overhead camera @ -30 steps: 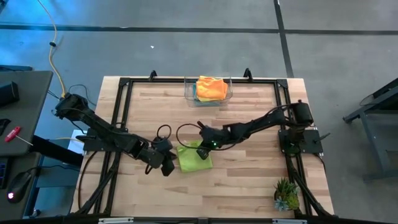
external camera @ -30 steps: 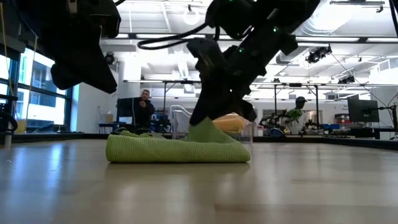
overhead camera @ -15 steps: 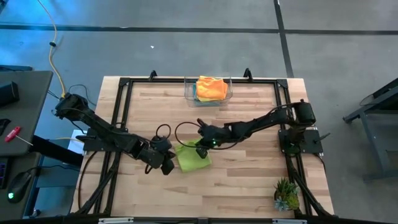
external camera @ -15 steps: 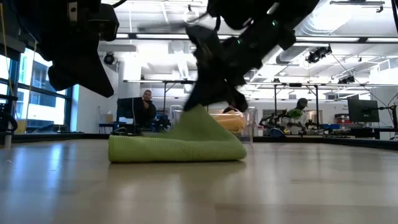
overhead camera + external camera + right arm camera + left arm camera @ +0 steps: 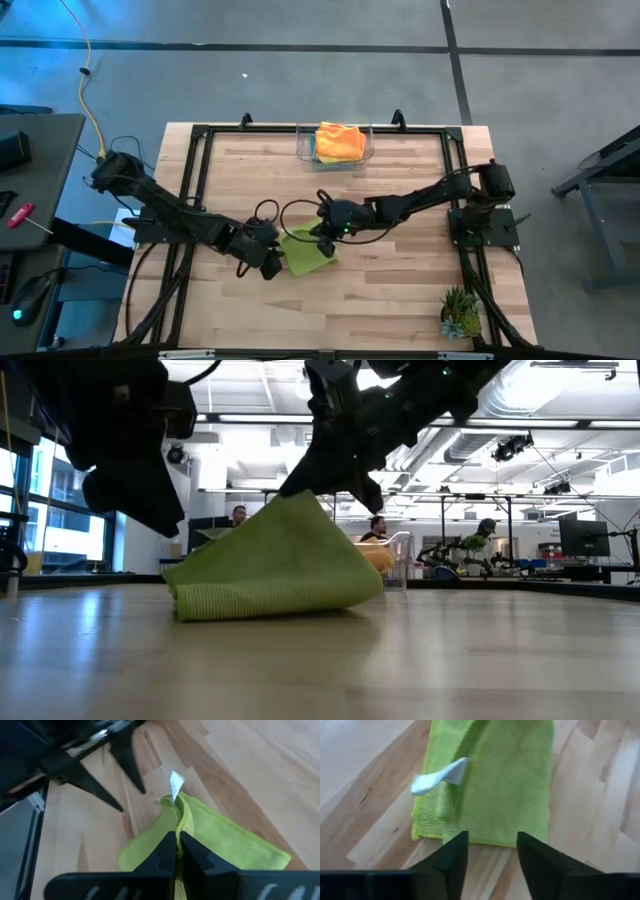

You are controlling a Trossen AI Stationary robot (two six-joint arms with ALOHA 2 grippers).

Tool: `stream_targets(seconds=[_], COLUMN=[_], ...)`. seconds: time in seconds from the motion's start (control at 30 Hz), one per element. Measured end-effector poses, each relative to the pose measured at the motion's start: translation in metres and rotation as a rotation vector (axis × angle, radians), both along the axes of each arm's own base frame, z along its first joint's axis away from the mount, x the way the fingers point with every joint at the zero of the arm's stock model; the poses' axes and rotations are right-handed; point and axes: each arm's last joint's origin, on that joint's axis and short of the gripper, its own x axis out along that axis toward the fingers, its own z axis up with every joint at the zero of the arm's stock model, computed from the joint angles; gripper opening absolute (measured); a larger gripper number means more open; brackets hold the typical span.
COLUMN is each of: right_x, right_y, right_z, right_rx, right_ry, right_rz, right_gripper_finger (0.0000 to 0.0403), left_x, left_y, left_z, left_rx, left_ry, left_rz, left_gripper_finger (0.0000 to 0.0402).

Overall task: Fold microfiber towels
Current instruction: Fold the green towel

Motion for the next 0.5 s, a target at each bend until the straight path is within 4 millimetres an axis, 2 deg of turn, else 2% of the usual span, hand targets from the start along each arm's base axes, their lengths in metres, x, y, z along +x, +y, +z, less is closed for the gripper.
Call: stream_targets(seconds=[0.23,0.5], right_x=[0.0,0.0], right_y=[0.008,0.014], right_z=[0.002,0.004], right_rx=[0.0,0.009], right_ry=[-0.022,-0.043], right_rz=[0.032,0.054], right_gripper_finger=[0.0001,0.0], left_x=[0.002,0.007], left_y=[0.007,0.009], left_z=[-0.006,-0.01], left_rx=[0.042,0.106], left_ry=[0.044,0.058], left_rz=[0.015,-0.083], left_gripper_finger=[0.0219,0.0224])
